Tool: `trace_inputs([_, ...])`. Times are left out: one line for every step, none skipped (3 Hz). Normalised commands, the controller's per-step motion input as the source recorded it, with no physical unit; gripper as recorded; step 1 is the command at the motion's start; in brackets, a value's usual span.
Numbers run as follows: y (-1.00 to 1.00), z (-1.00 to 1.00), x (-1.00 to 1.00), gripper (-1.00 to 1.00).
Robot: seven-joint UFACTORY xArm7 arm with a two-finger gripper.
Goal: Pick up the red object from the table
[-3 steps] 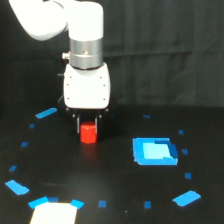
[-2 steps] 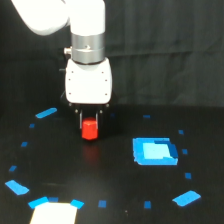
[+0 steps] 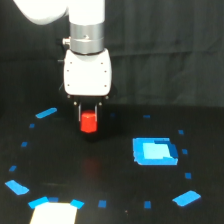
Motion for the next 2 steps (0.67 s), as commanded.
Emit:
trace_inputs([-0.37,1.00,0.35,-0.33])
trace_inputs([-0.21,0.92,0.18,-0.39])
